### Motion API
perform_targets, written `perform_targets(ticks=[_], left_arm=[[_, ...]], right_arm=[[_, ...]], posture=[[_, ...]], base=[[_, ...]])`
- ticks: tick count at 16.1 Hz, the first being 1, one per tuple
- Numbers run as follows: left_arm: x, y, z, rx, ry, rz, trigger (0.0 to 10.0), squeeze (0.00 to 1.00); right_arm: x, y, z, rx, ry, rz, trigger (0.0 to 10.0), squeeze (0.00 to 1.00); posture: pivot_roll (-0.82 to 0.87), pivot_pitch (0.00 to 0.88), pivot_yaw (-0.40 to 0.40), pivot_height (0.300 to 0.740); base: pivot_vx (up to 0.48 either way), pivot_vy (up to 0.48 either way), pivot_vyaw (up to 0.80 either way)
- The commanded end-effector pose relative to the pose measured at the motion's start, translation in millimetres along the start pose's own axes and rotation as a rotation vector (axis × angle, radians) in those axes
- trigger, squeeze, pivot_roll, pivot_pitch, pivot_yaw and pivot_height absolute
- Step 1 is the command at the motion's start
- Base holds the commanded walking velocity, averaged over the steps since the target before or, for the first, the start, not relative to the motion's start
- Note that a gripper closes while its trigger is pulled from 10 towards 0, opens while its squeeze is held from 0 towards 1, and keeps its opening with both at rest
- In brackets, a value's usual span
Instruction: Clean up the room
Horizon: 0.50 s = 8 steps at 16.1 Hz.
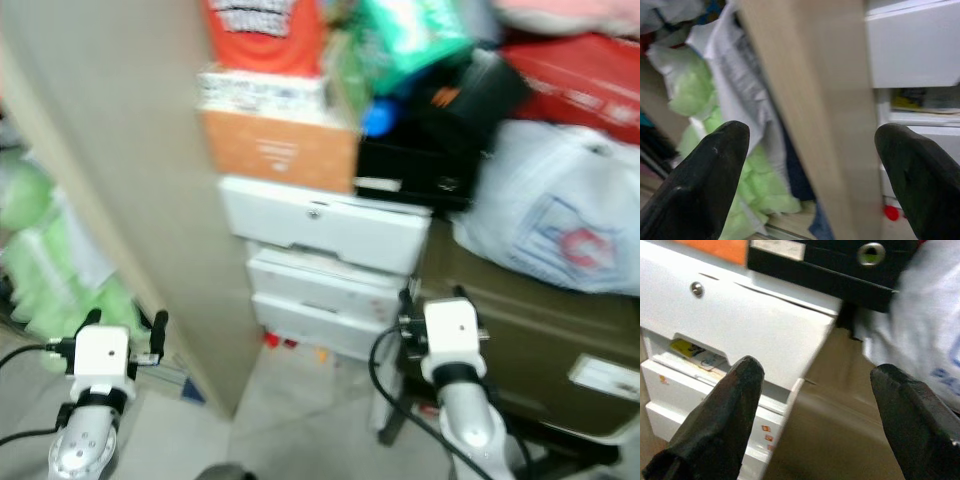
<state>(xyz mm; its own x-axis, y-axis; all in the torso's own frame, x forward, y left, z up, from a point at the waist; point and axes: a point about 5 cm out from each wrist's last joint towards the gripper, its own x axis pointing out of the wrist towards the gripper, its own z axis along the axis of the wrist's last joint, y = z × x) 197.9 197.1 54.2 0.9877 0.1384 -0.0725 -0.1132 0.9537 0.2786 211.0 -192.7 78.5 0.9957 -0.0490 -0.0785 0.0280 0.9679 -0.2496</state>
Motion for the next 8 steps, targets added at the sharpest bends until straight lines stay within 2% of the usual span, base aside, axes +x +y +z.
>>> perform_targets(ticks=[1, 3, 4, 6, 8], left_arm=[[-1.0, 5.9, -2.6, 0.035, -0.002, 0.027, 10.0, 0.00], [0.0, 6.8, -2.3, 0.047, -0.015, 0.005, 10.0, 0.00], [1.0, 5.8, 0.2, 0.070, -0.041, -0.073, 10.0, 0.00], [0.9, 6.6, 2.8, 0.061, -0.056, -0.114, 10.0, 0.00], [5.7, 7.3, 4.1, 0.048, -0.068, -0.095, 10.0, 0.00]], right_arm=[[1.8, 0.7, 2.7, 0.002, -0.016, 0.009, 10.0, 0.00], [3.3, 0.2, 2.7, 0.002, -0.015, 0.009, 10.0, 0.00], [5.6, 1.0, 3.2, 0.007, -0.019, 0.015, 10.0, 0.00], [7.8, 2.0, 4.5, 0.007, -0.025, 0.017, 10.0, 0.00], [8.0, 3.2, 4.6, 0.016, -0.026, 0.009, 10.0, 0.00]], posture=[[-0.03, 0.019, -0.021, 0.740], [-0.02, 0.017, -0.025, 0.740], [-0.02, 0.012, -0.022, 0.740], [-0.02, 0.012, -0.020, 0.740], [-0.03, 0.014, -0.019, 0.740]], base=[[0.000, 0.000, 0.00], [0.000, 0.000, 0.00], [0.000, 0.000, 0.00], [0.000, 0.000, 0.00], [0.000, 0.000, 0.80]])
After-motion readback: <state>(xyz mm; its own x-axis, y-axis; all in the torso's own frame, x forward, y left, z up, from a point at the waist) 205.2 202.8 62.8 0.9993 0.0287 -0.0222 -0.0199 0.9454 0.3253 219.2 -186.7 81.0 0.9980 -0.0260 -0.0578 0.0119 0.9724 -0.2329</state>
